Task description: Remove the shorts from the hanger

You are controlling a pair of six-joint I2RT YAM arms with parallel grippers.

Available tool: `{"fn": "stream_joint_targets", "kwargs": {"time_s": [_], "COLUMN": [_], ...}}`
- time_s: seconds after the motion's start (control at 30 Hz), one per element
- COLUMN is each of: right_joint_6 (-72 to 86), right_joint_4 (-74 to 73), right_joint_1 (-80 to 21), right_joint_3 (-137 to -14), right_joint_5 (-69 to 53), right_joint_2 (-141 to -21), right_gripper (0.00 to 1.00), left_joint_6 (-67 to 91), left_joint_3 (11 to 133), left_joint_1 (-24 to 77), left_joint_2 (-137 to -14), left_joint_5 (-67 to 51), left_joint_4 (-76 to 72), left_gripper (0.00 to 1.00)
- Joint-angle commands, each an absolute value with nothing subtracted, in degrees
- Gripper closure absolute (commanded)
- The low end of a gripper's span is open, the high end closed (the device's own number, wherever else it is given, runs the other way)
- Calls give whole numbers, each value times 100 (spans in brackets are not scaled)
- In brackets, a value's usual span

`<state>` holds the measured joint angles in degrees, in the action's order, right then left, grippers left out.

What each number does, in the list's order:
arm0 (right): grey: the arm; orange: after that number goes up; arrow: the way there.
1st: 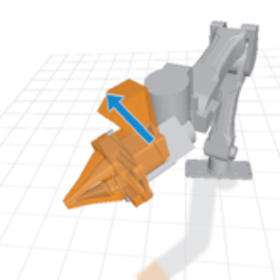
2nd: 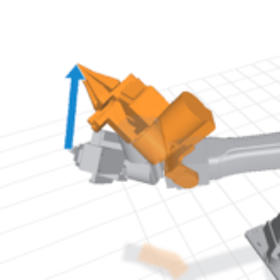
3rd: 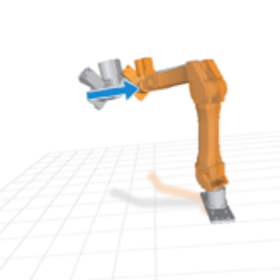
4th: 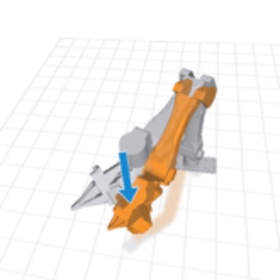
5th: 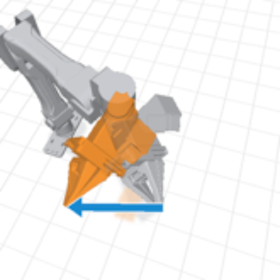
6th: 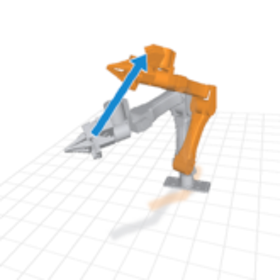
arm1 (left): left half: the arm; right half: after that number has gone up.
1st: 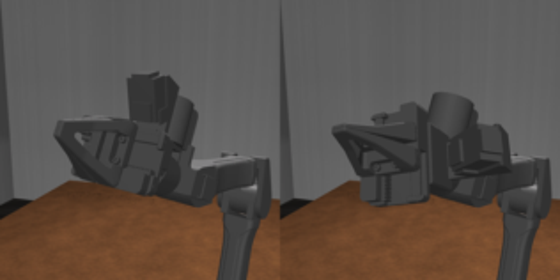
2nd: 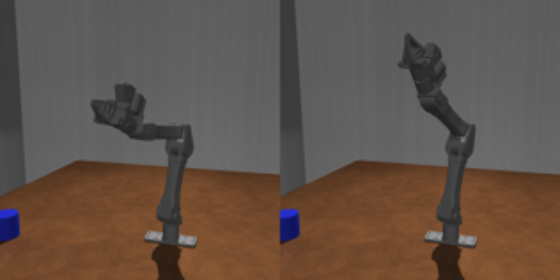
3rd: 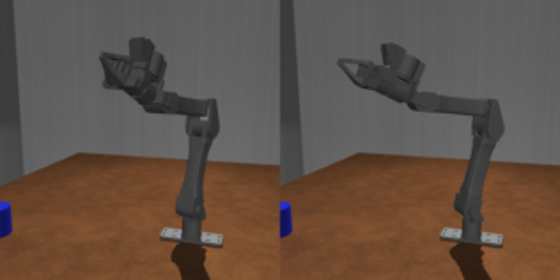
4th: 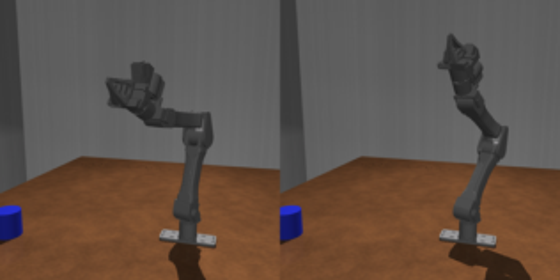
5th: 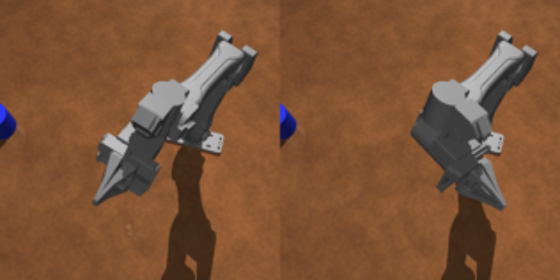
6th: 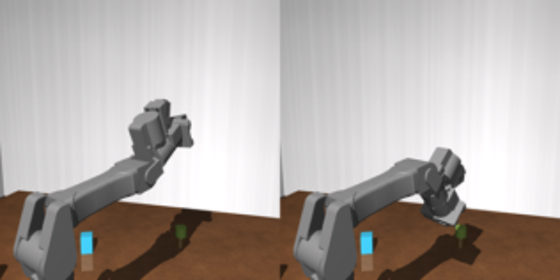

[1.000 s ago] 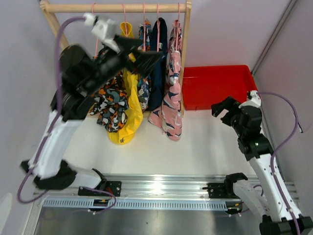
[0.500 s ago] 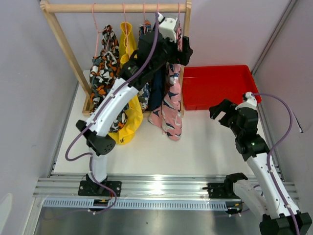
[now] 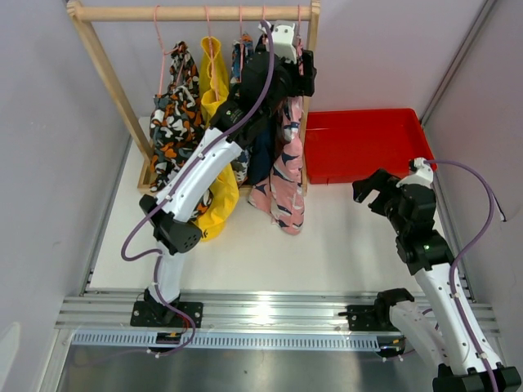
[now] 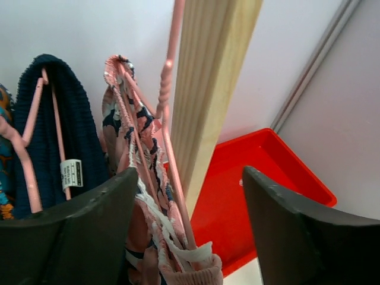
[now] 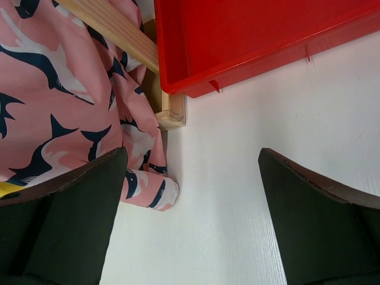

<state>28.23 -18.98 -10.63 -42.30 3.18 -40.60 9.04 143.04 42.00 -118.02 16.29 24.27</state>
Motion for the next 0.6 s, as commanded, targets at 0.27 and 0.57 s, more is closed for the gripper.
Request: {"fn": "stream_joint_targets", "kwargs": {"time_s": [0.27,0.57], "right_joint_6": [2742,2751], "right_joint_4": [-1731,-1688], "right_joint_1": [-976,-888], "right_joint_3": [-4157,-4105], "right_joint_5": [316,246], "right_joint_2": [-4096,-4113], "right_gripper": [0,1], "left_joint_6": [791,808], "left_joint_3": [14423,14519], "left_joint_1": [4087,3982], "left_joint_2": [-11962,-12208], "left_joint_5": [2057,2109], "left_joint_4": [2320,2373], "left_gripper": [39,68]}}
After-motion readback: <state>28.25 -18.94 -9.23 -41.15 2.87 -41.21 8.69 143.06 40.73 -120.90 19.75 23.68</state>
